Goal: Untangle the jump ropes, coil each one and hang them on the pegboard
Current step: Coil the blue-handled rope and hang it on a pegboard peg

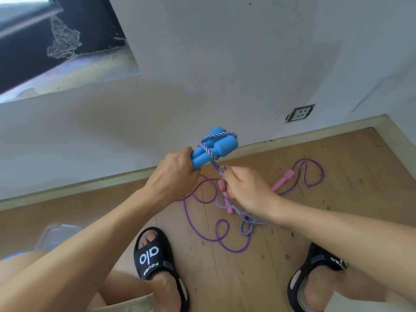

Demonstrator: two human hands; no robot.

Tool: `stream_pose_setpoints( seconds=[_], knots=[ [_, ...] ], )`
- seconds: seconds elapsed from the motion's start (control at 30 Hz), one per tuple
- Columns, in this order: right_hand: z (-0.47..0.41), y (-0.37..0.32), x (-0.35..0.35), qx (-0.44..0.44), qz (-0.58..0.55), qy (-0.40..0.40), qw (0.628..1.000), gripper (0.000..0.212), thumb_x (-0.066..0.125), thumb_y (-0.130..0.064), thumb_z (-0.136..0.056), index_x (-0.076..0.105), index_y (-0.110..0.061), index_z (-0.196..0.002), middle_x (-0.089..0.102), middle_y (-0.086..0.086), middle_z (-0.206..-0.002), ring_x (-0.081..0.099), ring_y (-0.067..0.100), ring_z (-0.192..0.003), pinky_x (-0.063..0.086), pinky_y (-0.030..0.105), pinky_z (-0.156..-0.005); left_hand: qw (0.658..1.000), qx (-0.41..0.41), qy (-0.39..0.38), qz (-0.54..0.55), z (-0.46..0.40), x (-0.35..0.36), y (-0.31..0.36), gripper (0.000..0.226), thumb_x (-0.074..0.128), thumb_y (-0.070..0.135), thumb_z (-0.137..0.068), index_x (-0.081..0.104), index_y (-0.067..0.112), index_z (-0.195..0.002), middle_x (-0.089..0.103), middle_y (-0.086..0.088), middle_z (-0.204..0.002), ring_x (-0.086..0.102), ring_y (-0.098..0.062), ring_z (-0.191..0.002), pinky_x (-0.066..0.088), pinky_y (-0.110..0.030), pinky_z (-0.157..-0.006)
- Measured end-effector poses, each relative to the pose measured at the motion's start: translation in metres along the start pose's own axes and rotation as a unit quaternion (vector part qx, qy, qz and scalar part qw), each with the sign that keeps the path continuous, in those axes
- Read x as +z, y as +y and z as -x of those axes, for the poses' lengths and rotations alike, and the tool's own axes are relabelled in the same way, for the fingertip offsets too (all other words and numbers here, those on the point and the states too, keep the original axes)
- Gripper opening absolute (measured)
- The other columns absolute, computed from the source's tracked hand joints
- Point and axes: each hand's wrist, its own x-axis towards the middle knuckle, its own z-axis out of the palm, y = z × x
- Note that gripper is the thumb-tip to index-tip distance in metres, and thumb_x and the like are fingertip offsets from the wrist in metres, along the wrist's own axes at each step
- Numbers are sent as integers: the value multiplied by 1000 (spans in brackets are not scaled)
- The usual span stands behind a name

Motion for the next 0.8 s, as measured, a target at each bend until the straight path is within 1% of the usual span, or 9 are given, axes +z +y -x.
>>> stream_pose_setpoints(
  seconds=[0.13,0.23,0.27,0.37,0.5,0.6,0.67,0.77,0.8],
  knots=[
    [13,-9,-4,-70,77,-51,993,41,43,-28,-101,58,-6,-70,60,4,-57,39,8,-50,33,30,-54,995,-20,-38,-92,1,7,-14,9,51,20,-93,47,12,-97,57,-11,-81,50,-31,-64,42,-37,-57],
    [16,-23,-15,-127,117,-55,984,49,52,-34,-100,46,-10,-59,37,-5,-48,32,12,-49,23,25,-49,982,-15,-71,-177,6,12,-12,12,50,23,-96,46,14,-104,54,-6,-82,49,-28,-65,38,-35,-58],
    [15,-28,-19,-148,125,-50,980,50,54,-36,-99,43,-12,-57,34,-3,-48,31,13,-50,22,26,-49,977,-8,-85,-195,8,13,-9,13,50,23,-96,47,15,-105,58,-6,-87,54,-30,-69,38,-34,-60],
    [-1,-39,-40,-187,198,-10,962,51,55,-47,-96,54,-9,-64,38,2,-49,33,17,-50,25,31,-50,962,50,-129,-238,18,18,8,23,47,24,-97,49,14,-118,66,-9,-104,66,-32,-86,42,-35,-63],
    [-31,-32,-63,-184,265,22,946,54,51,-60,-93,55,-16,-63,39,1,-50,37,17,-52,30,34,-52,955,141,-124,-230,32,12,34,22,48,27,-96,47,16,-114,66,-7,-97,65,-34,-82,48,-39,-63],
    [-46,-23,-67,-190,244,26,951,51,52,-55,-95,50,-18,-60,40,0,-50,38,17,-52,37,38,-55,946,200,-121,-227,44,2,50,23,48,29,-94,46,17,-113,64,-3,-95,61,-31,-76,51,-39,-65],
    [-50,-16,-66,-192,246,55,948,53,53,-49,-97,46,-12,-61,39,1,-49,38,18,-52,35,38,-55,942,241,-120,-200,53,-2,62,22,49,28,-91,46,16,-109,62,-3,-94,61,-34,-75,46,-39,-61],
    [-52,-15,-59,-181,253,82,947,54,54,-48,-97,37,-14,-58,37,2,-47,36,17,-50,30,36,-53,945,277,-75,-157,55,-13,70,22,54,29,-86,48,16,-102,62,-2,-85,60,-37,-68,37,-35,-54],
    [-52,-19,-55,-160,231,74,957,55,54,-47,-97,36,-14,-57,35,1,-47,34,16,-49,30,36,-53,946,279,-66,-153,53,-17,69,23,55,30,-85,47,17,-102,62,-2,-84,60,-37,-68,36,-34,-54]
  ],
)
